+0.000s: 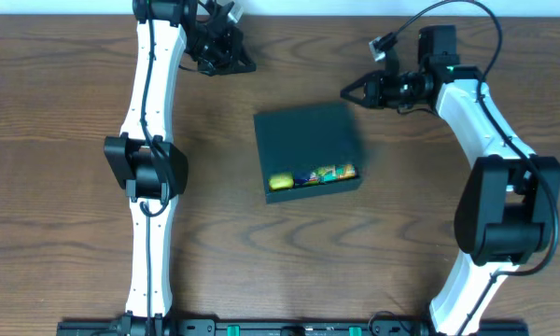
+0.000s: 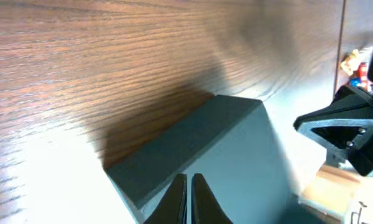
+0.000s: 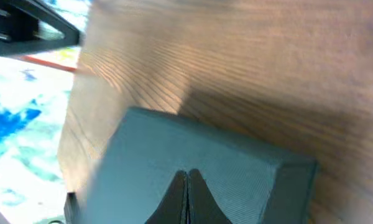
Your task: Pack container
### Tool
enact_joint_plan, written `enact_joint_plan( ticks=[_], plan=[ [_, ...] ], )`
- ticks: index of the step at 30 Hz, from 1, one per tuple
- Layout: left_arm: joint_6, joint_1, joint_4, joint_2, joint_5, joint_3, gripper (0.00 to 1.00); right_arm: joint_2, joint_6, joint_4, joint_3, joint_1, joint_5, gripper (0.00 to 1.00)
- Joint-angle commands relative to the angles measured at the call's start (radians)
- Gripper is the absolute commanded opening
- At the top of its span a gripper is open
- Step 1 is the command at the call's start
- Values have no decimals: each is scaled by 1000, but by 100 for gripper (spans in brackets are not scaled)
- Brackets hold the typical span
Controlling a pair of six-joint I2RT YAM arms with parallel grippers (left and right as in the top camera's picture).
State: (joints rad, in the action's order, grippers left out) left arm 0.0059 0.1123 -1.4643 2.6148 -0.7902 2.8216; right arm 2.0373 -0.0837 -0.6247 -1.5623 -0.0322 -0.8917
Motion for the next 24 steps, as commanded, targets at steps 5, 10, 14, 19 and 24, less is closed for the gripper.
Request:
enact_joint_plan(
  ticks=[5, 10, 14, 19, 24],
  plan=[
    [26, -1, -71, 6, 42, 43, 6, -45, 41, -76, -12, -6, 117, 2],
    [51, -1, -145, 0, 63, 43, 6, -115, 40, -175, -12, -8, 285, 2],
    [69, -1, -183, -48, 134, 43, 6, -137, 25, -351, -8, -9, 447, 2],
    [69, -2, -181, -109, 153, 43, 6, -137, -40, -421, 56, -21, 535, 2],
    [69, -2, -184, -182, 198, 43, 6, -137, -61, -390, 172, -51, 537, 2]
  ],
)
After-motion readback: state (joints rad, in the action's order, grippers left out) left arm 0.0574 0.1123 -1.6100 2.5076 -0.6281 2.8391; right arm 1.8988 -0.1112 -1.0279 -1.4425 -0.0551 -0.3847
